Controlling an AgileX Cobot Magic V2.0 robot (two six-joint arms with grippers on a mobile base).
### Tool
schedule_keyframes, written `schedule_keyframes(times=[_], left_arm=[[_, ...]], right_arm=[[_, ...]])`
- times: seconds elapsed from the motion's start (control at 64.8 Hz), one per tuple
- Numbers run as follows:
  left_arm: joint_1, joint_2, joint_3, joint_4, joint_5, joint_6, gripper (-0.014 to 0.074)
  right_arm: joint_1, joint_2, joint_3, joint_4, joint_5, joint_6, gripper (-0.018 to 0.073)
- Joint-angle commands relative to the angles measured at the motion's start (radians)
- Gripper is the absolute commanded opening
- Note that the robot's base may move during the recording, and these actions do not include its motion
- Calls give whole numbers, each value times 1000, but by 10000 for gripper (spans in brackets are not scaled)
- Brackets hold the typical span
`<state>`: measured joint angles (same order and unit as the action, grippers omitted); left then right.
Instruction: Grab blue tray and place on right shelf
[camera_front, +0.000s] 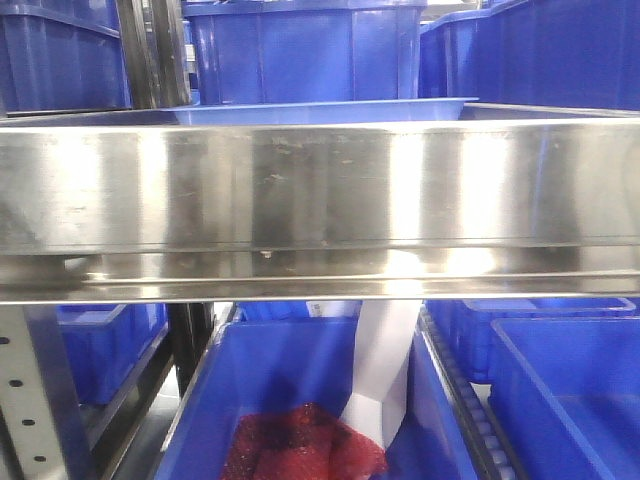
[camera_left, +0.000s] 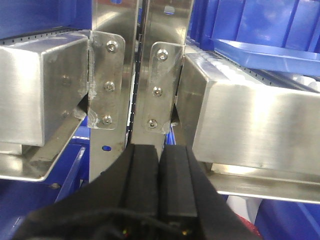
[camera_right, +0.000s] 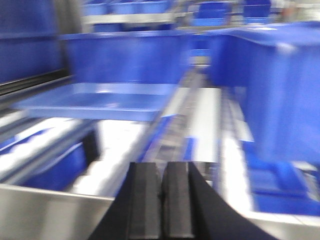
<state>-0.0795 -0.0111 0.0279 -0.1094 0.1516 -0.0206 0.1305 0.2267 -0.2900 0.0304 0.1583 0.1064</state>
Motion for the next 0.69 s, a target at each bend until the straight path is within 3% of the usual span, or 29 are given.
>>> schedule_keyframes(times=[0.0,0.108,0.293,0.679], left_arm=[[2,-12,30,-7,-83,4,-48],[2,-12,30,-7,-83,4,-48],[2,-12,30,-7,-83,4,-48],[2,-12,30,-7,-83,4,-48]], right_arm=[[-80,-42,33,49,-121,-49,57],[-129,-123,136,48,-134,-49,57],[-134,-237,301,47,-187,-57,57],[-134,-257,296,44,-151,-57,57]])
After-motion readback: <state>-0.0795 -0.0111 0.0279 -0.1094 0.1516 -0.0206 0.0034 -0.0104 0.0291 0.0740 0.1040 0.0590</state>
